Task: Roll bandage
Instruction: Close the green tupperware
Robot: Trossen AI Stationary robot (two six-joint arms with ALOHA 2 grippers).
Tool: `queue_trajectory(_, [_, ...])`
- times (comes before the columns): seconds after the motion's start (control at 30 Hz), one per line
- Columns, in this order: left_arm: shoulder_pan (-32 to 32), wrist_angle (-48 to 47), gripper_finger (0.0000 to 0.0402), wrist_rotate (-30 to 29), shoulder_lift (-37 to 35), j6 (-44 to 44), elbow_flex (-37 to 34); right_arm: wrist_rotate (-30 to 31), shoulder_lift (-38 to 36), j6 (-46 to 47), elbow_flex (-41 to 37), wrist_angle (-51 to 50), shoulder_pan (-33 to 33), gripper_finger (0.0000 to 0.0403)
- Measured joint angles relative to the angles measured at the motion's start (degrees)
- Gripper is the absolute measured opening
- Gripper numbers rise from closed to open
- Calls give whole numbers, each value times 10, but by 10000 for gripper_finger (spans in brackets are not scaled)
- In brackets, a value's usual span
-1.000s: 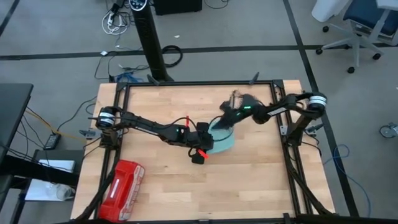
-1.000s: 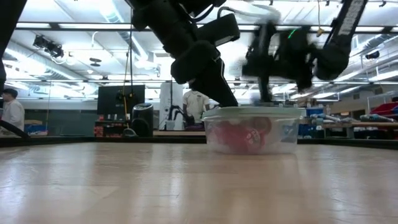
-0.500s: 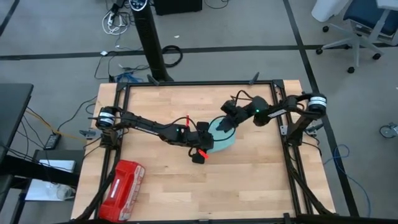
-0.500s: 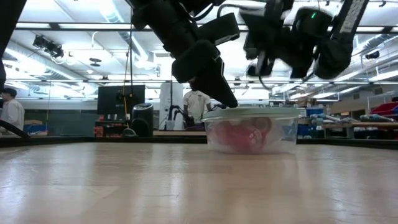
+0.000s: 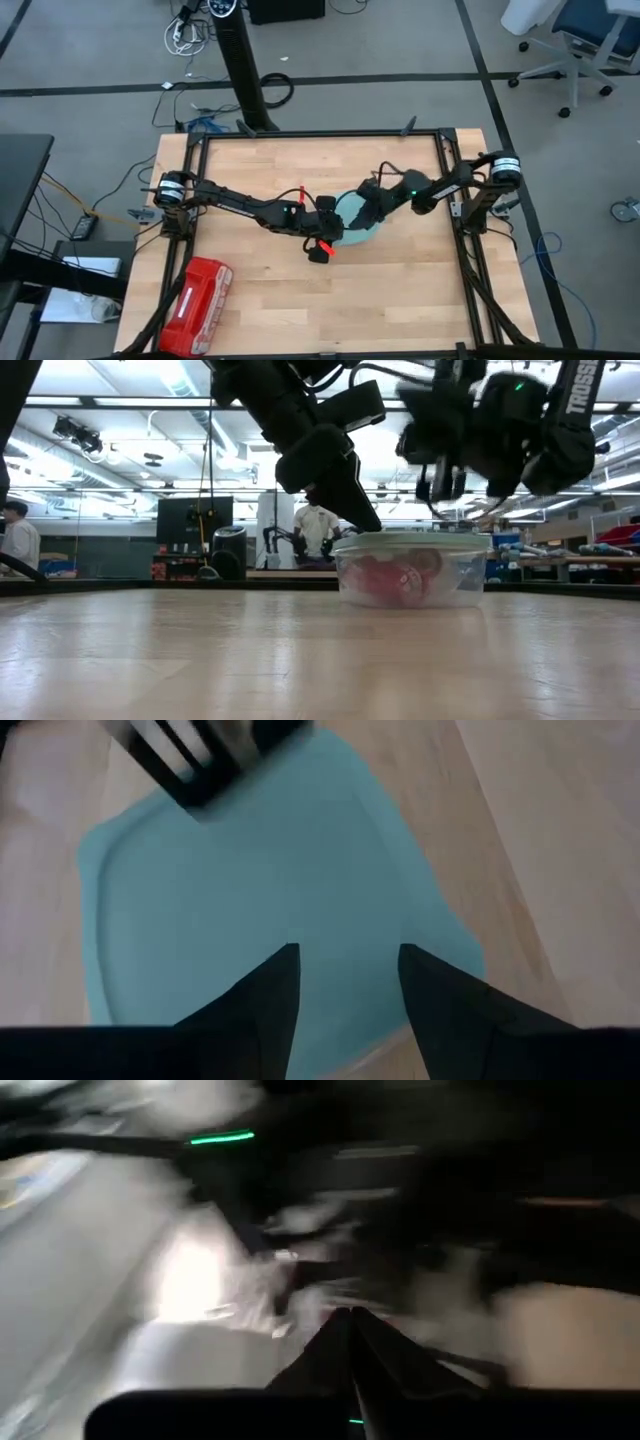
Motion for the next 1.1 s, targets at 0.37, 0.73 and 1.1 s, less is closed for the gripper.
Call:
queue_trajectory(0.37, [0, 0, 177, -6, 0, 1, 2, 7, -17, -122, 6, -269, -5, 5])
queue_trajectory(0.73, [0, -15, 177, -10, 1, 1, 7, -7, -39, 44, -6, 25, 5, 7])
queue_trajectory(1.1, [1, -16, 177, -10, 1, 2, 9, 8, -6, -160, -11, -181, -2, 10])
